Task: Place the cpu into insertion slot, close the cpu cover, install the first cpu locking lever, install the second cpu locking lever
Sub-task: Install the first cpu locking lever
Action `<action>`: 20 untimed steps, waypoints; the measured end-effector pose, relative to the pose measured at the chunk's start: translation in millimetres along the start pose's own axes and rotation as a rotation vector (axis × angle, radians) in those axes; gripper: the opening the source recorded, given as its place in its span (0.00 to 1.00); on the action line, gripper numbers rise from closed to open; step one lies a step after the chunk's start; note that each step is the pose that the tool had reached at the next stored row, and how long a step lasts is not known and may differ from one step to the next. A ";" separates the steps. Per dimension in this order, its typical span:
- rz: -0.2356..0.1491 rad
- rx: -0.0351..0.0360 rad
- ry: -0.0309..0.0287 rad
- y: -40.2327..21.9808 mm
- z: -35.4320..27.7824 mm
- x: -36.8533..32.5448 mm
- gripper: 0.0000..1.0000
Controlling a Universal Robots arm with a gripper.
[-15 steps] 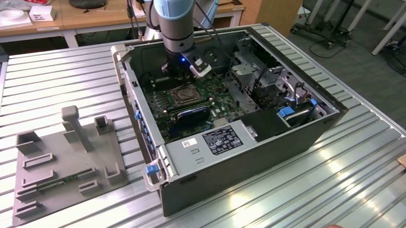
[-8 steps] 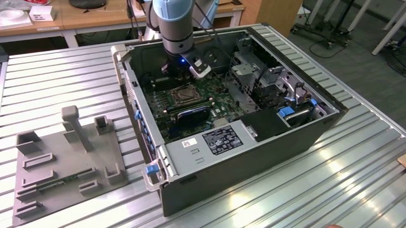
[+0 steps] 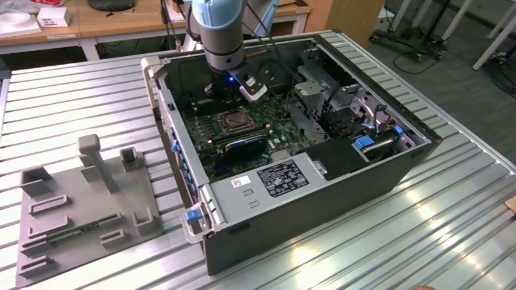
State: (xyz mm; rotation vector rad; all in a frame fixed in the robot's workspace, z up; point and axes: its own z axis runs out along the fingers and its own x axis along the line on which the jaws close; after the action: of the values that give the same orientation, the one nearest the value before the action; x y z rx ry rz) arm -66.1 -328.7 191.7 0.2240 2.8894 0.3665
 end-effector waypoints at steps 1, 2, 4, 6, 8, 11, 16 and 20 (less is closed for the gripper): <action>0.000 0.0009 -0.0006 -0.1 0.1 0.2 0.11; -0.001 0.0019 -0.0010 -0.1 0.2 0.2 0.11; -0.001 0.0036 -0.0014 -0.2 0.3 0.3 0.11; -0.002 0.0055 -0.0019 -0.3 0.4 0.3 0.11; -0.002 0.0068 -0.0021 -0.4 0.4 0.3 0.11; -0.002 0.0072 -0.0021 -0.3 0.4 0.3 0.11; -0.002 0.0074 -0.0021 -0.5 0.9 0.4 0.11; -0.002 0.0076 -0.0020 -0.8 1.9 0.7 0.11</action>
State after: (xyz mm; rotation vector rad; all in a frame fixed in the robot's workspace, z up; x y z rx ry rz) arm -66.4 -328.9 189.5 0.2230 2.8893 0.3548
